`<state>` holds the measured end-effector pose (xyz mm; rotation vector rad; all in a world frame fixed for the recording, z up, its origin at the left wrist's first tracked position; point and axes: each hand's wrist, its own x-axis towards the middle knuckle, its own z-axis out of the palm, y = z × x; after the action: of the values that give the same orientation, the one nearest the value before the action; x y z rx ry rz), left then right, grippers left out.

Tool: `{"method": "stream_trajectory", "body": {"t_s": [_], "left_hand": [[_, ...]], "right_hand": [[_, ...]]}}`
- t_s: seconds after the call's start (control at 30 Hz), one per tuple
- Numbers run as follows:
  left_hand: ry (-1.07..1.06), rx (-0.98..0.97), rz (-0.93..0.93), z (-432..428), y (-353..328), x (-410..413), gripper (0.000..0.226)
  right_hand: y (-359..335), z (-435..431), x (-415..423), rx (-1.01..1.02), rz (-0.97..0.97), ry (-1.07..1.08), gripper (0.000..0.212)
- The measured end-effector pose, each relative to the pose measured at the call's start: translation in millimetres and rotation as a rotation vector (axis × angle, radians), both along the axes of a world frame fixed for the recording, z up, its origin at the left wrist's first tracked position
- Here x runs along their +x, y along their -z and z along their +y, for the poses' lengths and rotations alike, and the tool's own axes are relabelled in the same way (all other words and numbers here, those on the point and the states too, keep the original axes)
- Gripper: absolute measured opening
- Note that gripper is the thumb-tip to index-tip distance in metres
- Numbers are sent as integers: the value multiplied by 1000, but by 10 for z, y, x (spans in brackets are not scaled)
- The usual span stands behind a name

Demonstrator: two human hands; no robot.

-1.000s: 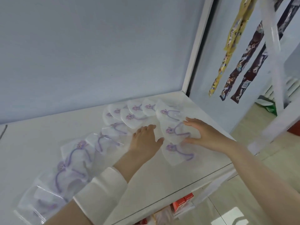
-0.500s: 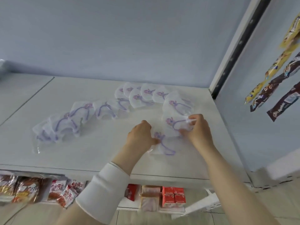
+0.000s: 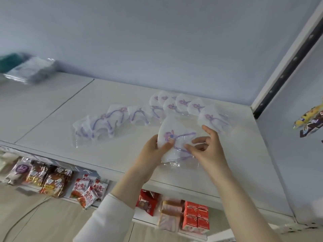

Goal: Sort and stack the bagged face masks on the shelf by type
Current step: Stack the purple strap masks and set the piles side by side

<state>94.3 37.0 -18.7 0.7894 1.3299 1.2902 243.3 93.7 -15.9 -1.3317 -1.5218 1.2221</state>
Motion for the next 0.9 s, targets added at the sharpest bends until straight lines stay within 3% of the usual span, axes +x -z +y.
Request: {"method": "stream_trajectory", "body": {"t_s": [0.27,0.33,0.4,0.5,0.57,0.7,0.8,0.9], "left_hand": [[-374,112,-16,-266,-82,-1384,16],[-453,149,-24,-320,-87,-1849,22],[-499,167,-17,-371,-58,-2313,27],[-512,158,12,-380,20,-2877,27],[-511,146,15,-318,77,-3105,24],[-450,126,-10,-145,103,-3269,17],[-400,133,-18,-54,85,-3308,14],[-373,142,-28,-5,78,-3346,13]], "right_hand": [[-30,-61,-1124,116,-158,-57,48],[-19,-117,-1531,158,-343,-108,55],[24,-215,-1964,201,-684,-143,72],[105,-335,-2514,323,-1050,-6,83],[117,-363,-2733,371,-1058,125,85],[112,-335,-2827,165,-1133,125,89],[53,-443,-2839,217,-1101,114,89],[48,-674,-2953,317,-1161,-43,92]]}}
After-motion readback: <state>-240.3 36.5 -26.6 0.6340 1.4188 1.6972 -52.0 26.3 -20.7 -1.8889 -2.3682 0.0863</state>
